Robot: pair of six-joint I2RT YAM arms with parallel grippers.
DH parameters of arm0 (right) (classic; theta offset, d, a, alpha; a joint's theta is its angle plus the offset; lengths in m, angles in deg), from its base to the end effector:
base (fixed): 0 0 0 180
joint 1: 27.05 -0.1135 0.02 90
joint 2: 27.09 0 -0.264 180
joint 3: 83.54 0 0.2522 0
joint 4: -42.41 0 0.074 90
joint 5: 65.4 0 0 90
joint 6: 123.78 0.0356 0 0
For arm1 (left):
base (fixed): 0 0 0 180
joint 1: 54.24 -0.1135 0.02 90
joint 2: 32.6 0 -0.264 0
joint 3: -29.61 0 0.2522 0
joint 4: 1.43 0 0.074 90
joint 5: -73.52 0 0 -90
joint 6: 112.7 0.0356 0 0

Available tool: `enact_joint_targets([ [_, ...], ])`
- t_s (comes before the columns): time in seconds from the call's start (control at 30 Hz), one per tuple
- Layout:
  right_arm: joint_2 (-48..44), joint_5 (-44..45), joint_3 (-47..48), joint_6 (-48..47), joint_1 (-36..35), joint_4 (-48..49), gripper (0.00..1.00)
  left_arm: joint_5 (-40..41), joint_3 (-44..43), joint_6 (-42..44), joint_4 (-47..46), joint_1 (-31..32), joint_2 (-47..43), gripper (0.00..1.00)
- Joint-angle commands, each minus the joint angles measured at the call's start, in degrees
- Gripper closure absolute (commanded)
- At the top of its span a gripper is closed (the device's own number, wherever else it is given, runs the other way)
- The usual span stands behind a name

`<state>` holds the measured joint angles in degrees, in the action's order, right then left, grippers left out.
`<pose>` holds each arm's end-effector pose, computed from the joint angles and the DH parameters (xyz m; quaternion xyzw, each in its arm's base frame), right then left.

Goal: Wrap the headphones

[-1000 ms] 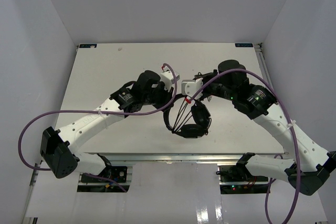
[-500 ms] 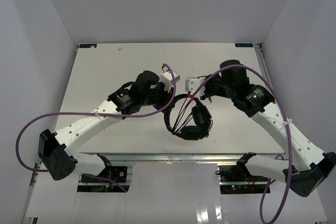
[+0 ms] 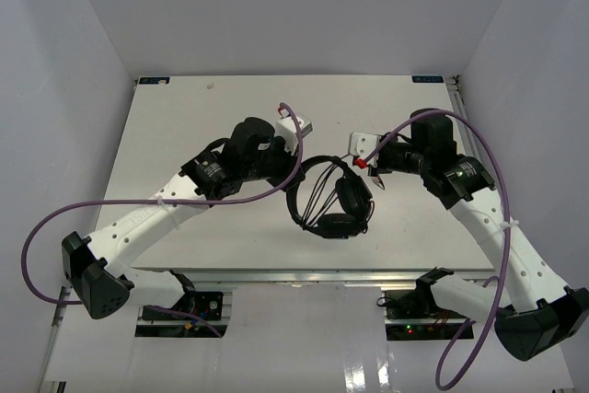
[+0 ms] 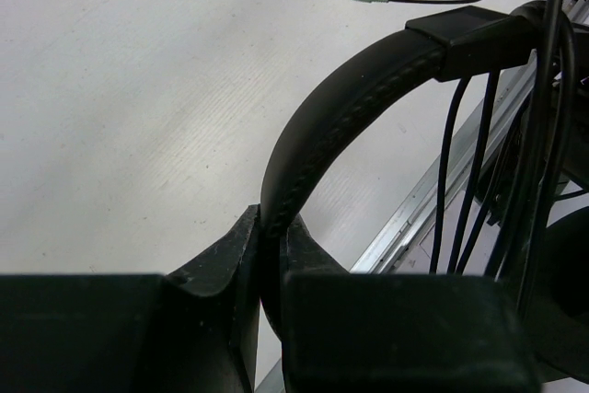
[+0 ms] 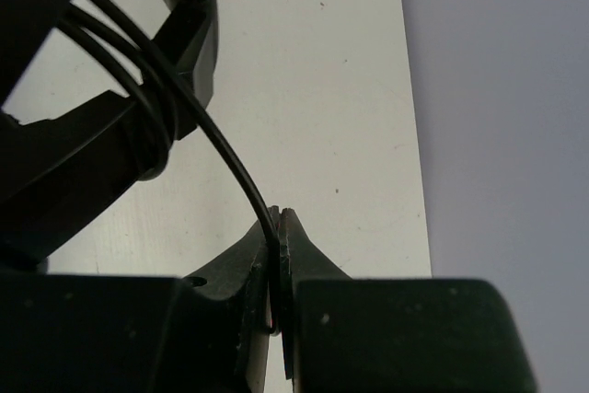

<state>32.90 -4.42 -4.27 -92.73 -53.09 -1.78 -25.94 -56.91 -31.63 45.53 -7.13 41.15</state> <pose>0.1913 0.1127 0.3811 -0.6507 0.5107 0.0550 0.5593 0.1879 -0.2108 0.3614 0.3245 0.8197 -0.2834 0.3775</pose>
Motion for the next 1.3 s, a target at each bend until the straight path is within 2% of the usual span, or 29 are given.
enact_joint_targets([
  [0.0, -1.79, -6.95, -2.76, 4.29, 1.95, 5.33, 0.92, -0.16, -4.22, -1.87, -0.73, 0.18, -0.43, 1.00],
  [0.27, -2.51, -12.19, -8.82, 9.64, 4.42, 11.27, 0.91, -0.83, -7.38, -2.59, 1.08, 0.30, 0.79, 1.00],
  [0.53, -1.31, -23.60, -11.47, 22.56, 7.73, 17.54, 0.84, 0.58, -8.57, -3.76, 2.60, 0.41, 0.23, 1.00],
  [0.77, -1.65, -25.59, -15.66, 25.38, 8.36, 21.74, 0.58, 0.96, -10.03, -4.08, 4.22, 0.44, 0.23, 1.00],
  [1.0, -3.02, -28.95, -19.91, 26.19, 9.13, 23.44, 0.43, 1.46, -9.59, -4.37, 4.90, 0.44, -0.82, 1.00],
  [1.27, -2.43, -34.95, -21.75, 24.06, 9.26, 23.22, 0.30, 1.72, -10.47, -4.26, 6.79, 0.44, -1.76, 1.00],
])
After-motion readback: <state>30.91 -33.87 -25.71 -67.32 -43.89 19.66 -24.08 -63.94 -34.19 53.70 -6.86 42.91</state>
